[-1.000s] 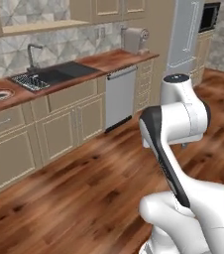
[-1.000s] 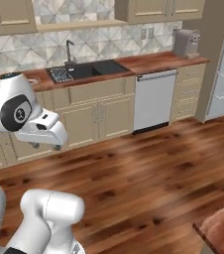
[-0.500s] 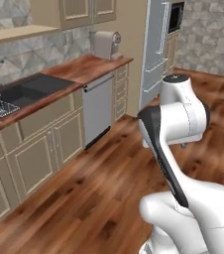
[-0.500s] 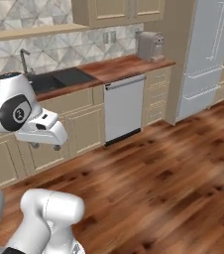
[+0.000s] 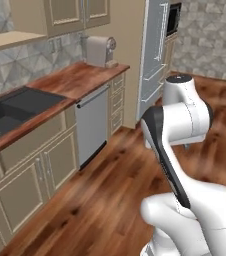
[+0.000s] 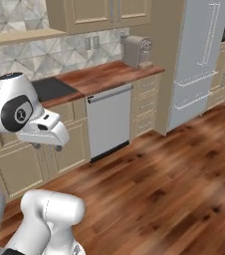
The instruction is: Move the hot dog bun to the plate on the dining table and place the condiment next to that plate. Then navigate to the fridge and take the sausage and place it on the plate as well.
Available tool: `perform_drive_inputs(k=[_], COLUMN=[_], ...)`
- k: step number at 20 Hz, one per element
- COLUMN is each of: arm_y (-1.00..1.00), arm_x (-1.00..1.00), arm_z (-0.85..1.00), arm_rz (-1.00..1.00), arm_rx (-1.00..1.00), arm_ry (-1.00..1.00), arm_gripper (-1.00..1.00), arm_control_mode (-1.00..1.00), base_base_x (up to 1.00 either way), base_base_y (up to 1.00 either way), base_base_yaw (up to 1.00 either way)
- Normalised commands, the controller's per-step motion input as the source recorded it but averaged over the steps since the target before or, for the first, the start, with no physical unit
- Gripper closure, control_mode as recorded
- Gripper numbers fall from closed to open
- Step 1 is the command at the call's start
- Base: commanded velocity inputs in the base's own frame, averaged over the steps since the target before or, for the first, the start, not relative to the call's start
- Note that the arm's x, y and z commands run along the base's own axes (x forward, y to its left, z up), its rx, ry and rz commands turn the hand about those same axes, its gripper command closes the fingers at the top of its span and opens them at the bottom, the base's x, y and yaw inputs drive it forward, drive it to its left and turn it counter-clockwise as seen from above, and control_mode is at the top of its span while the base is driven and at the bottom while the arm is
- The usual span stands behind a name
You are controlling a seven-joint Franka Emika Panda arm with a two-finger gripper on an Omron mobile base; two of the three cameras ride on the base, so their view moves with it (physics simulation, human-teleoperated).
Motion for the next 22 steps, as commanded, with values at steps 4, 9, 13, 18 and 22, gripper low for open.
perform_drive_inputs(k=[4,9,13,18,22], arm_y=[0.0,0.0,0.0,0.0,0.0], arm_x=[0.0,0.0,0.0,0.0,0.0], arm_z=[0.0,0.0,0.0,0.0,0.0], arm_rz=[0.0,0.0,0.0,0.0,0.0], arm_rx=[0.0,0.0,0.0,0.0,0.0], arm_ry=[0.0,0.0,0.0,0.0,0.0], arm_gripper=[-1.0,-1.0,-1.0,-1.0,-1.0], arm_control_mode=[1.0,1.0,1.0,1.0,1.0], base_base_x=[1.0,1.0,1.0,1.0,1.0], base_base_y=[-0.21,-0.47,-0.63,-0.68,-0.73], base_base_yaw=[0.0,0.12,0.23,0.31,0.35])
